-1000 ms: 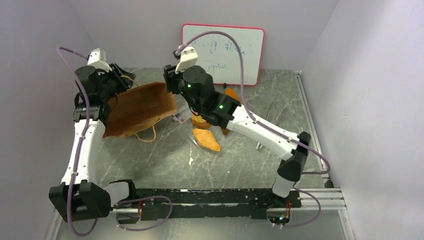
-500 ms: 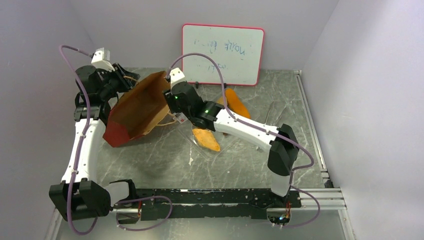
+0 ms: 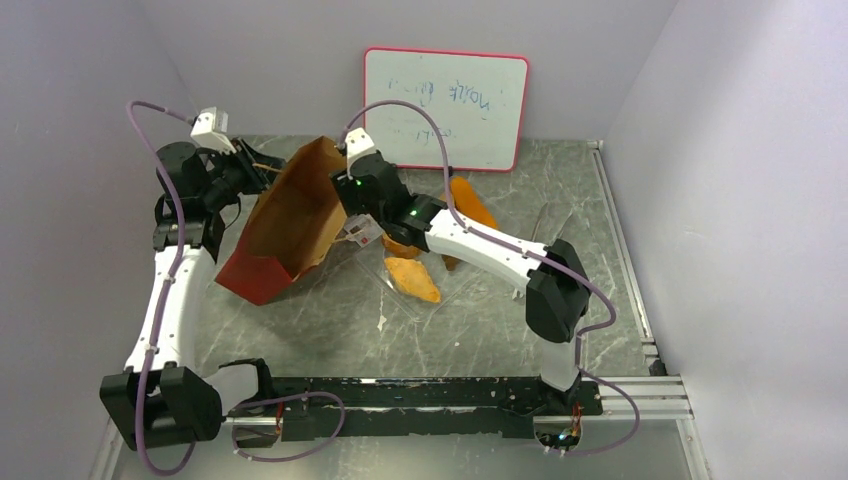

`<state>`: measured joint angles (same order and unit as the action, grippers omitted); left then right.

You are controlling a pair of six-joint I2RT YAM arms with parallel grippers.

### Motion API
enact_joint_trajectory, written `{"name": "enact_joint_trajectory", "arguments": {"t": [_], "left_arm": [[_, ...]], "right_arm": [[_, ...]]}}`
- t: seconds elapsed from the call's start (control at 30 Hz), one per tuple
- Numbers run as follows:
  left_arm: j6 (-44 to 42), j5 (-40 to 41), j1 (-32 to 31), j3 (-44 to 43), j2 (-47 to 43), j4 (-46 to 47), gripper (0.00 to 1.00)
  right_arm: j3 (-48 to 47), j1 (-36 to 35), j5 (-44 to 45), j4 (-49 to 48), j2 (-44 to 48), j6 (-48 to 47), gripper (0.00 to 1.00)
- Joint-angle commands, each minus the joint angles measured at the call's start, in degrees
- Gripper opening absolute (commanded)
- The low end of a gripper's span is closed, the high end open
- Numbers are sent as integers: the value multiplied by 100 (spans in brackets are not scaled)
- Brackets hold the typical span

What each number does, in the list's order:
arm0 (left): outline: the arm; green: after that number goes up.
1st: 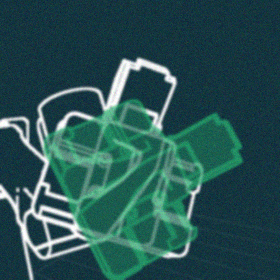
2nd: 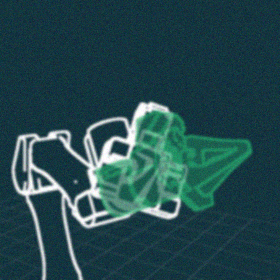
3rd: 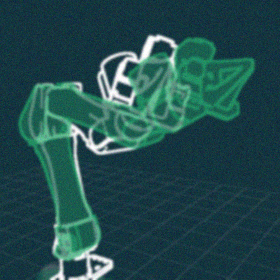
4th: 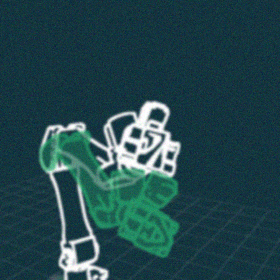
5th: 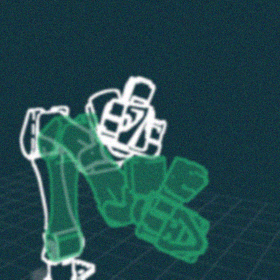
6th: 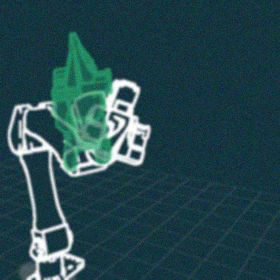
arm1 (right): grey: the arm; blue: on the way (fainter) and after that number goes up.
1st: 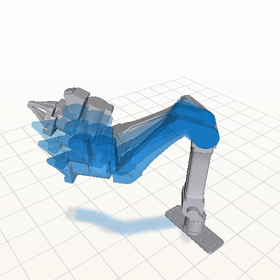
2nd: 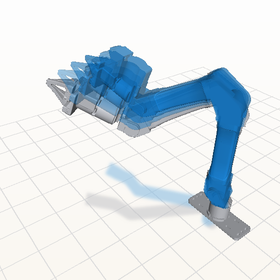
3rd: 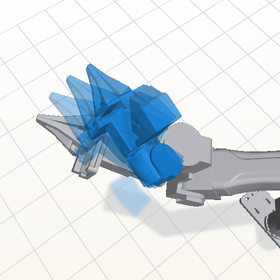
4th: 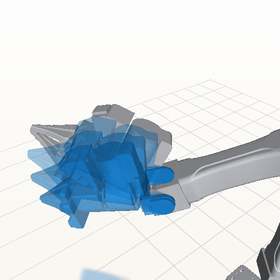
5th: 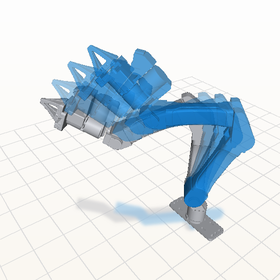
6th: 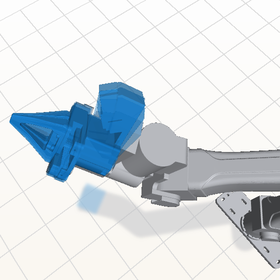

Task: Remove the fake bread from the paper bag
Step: Adjust the paper bag at the center of the board.

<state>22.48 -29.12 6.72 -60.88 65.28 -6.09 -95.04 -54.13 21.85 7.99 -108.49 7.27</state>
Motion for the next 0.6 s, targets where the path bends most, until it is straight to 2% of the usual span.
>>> {"name": "enact_joint_trajectory", "arguments": {"t": [0.0, 0.3, 0.57], "left_arm": [[-45, -390, 40, 165, -251, 397, 14], [-42, -592, 40, 278, -410, 483, 10], [19, -707, 40, 170, -269, 514, 10]], "right_arm": [[-261, 26, 86, -176, 27, -428, 59], [-703, 496, -399, -21, -240, -527, 61], [-847, 756, -1502, 46, -535, -452, 61]]}}
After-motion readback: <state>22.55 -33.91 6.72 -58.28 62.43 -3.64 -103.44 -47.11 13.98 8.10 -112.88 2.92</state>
